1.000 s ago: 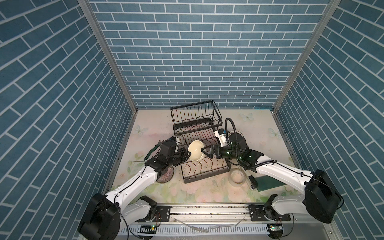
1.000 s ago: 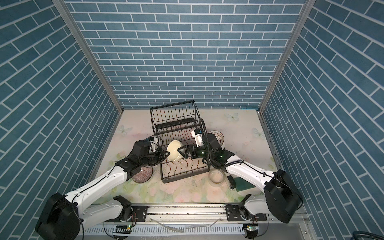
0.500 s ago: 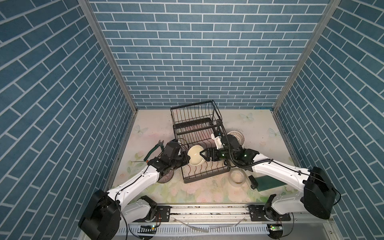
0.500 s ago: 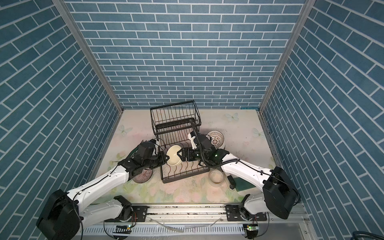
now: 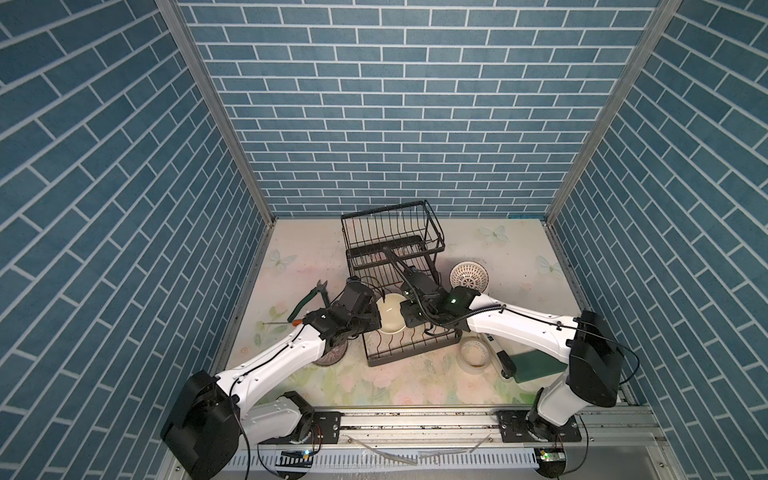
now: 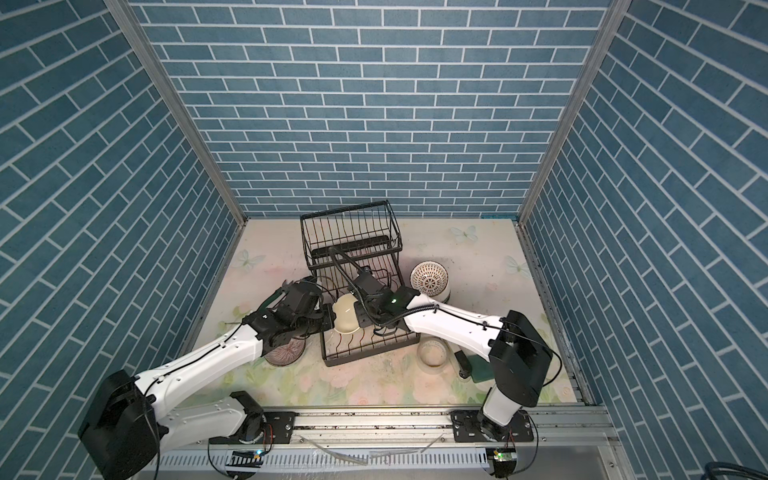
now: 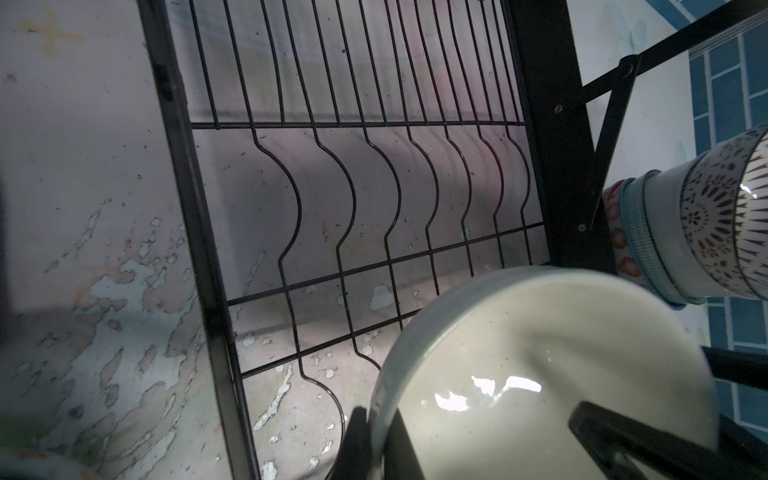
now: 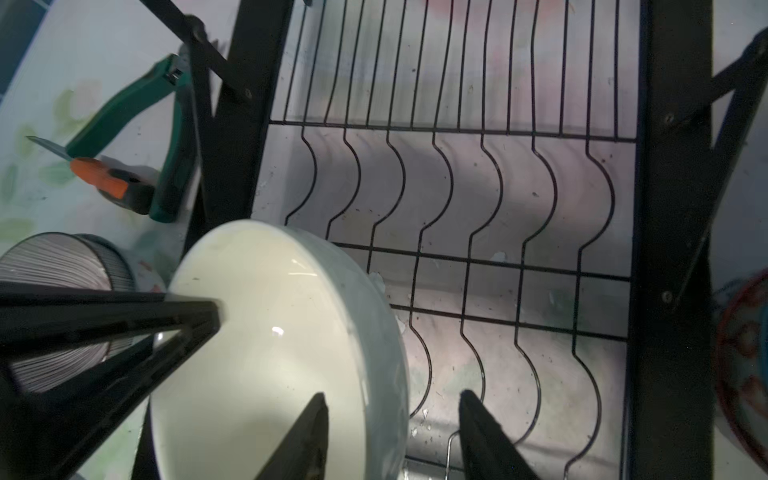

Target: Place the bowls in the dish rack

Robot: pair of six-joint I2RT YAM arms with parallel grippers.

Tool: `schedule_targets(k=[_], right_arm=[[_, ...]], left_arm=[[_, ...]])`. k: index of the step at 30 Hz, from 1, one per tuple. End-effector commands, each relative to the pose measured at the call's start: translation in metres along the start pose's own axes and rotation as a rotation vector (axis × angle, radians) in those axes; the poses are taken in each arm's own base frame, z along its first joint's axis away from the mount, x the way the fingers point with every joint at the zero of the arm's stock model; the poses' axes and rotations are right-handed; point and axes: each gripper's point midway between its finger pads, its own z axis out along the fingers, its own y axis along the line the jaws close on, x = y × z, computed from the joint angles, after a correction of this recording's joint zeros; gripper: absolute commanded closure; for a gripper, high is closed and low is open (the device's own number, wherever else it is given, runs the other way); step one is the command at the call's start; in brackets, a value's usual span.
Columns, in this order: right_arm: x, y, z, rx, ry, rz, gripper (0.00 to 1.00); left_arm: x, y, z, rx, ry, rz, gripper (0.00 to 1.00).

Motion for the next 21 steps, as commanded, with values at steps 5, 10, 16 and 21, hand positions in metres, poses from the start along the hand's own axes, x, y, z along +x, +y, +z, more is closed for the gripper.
schedule_targets(k=[5,10,16,21], right_arm=[[-0.0101,-0.015,-0.0051,0.175,-0.025,-0.057,0.71],[-0.0136,-0.0147,-0.0034,0.197,-0.036,-0.062,0.86],[-0.0119,-0.0145,0.0008,0.212,-0.033,-0.071,1.0],[-0.0124,-0.0164,0.0011,0.232,-0.043,-0.079,1.0]], left_arm=[[-0.0147,-0.0064,-0.0072,-0.015,-0.054,0.024,1.0],[-0.0157,-0.0048,-0.0072,-0.025,-0.062,0.023,1.0],[-0.017,-0.0048,-0.0075,-0.02,-0.075,0.015,1.0],[-0.0167,-0.0041,-0.0067,-0.021,-0.078,0.007,1.0]])
